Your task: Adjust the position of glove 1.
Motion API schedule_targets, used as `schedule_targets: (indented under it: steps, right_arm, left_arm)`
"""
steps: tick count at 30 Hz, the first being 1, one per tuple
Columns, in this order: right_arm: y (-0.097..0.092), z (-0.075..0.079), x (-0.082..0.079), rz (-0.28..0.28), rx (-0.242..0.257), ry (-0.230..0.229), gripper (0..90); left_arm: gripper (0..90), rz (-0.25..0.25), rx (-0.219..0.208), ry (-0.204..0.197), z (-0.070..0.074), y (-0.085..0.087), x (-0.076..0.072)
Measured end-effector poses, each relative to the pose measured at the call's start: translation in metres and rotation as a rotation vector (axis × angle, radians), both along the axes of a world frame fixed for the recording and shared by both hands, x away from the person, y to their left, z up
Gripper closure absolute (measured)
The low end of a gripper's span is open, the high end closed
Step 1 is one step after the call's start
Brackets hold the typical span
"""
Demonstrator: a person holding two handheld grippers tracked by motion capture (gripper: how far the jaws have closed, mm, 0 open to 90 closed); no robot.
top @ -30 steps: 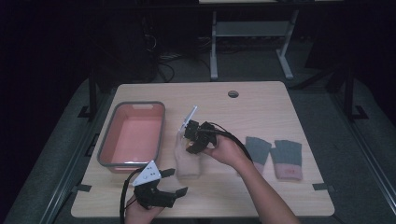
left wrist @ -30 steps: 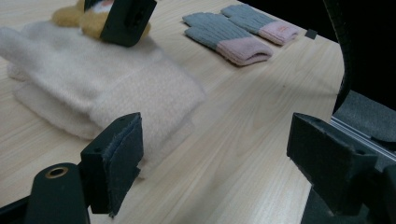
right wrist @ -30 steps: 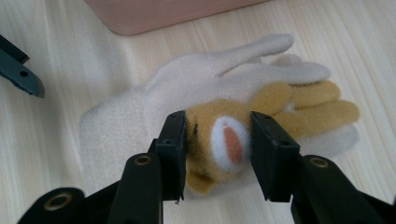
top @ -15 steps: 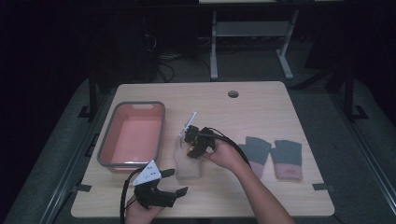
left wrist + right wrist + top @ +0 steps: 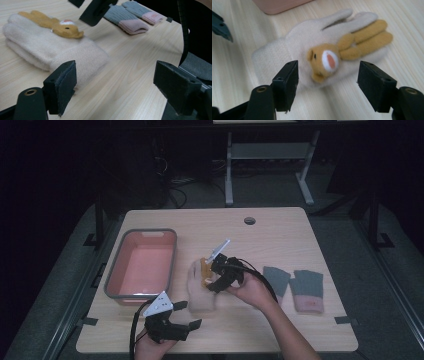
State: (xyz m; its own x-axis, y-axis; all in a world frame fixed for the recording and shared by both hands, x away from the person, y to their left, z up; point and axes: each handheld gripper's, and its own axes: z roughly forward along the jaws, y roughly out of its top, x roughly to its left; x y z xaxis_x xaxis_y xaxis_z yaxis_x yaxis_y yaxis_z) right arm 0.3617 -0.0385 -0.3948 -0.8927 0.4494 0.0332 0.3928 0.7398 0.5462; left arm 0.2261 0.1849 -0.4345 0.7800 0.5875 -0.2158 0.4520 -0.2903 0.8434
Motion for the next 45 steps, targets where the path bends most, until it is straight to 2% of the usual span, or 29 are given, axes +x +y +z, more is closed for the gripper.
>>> schedule_targets:
  steps: [2, 6, 8, 17, 21, 26, 30, 31, 33, 39, 45]
  right_arm:
    - [-0.007, 0.000, -0.002, -0.017, 0.028, 0.013, 30.6]
    - [-0.018, -0.003, -0.008, -0.036, 0.035, 0.020, 28.9]
    - [-0.024, -0.005, -0.010, -0.049, 0.054, 0.030, 28.5]
    - [-0.032, -0.014, -0.020, -0.068, 0.069, 0.044, 27.1]
    - [-0.033, -0.014, -0.023, -0.071, 0.076, 0.052, 27.1]
    - [-0.032, -0.015, -0.024, -0.078, 0.077, 0.054, 27.1]
    - [-0.032, -0.015, -0.024, -0.082, 0.072, 0.054, 27.1]
    - [-0.032, -0.015, -0.024, -0.082, 0.072, 0.054, 27.1]
    - [-0.034, -0.015, -0.024, -0.088, 0.071, 0.056, 27.1]
    - [-0.038, -0.014, -0.023, -0.106, 0.080, 0.055, 27.2]
    - [-0.041, -0.014, -0.022, -0.118, 0.082, 0.057, 27.2]
  left_arm:
    - [18.8, 0.010, -0.006, 0.008, 0.000, -0.001, -0.001]
    - [18.8, 0.037, 0.001, 0.016, 0.000, -0.002, 0.002]
    - [18.8, 0.053, 0.002, 0.023, 0.000, -0.003, 0.003]
    - [19.8, 0.120, 0.044, 0.049, 0.003, -0.012, 0.011]
    - [20.7, 0.173, 0.089, 0.063, 0.006, -0.020, 0.022]
    - [20.8, 0.222, 0.106, 0.112, 0.000, -0.026, 0.032]
    - [20.8, 0.243, 0.119, 0.156, -0.005, -0.027, 0.040]
    - [20.7, 0.243, 0.119, 0.156, -0.005, -0.027, 0.040]
    - [20.5, 0.274, 0.117, 0.174, -0.009, -0.029, 0.045]
    - [20.2, 0.294, 0.111, 0.249, -0.017, -0.033, 0.054]
    - [20.3, 0.293, 0.129, 0.286, -0.024, -0.038, 0.060]
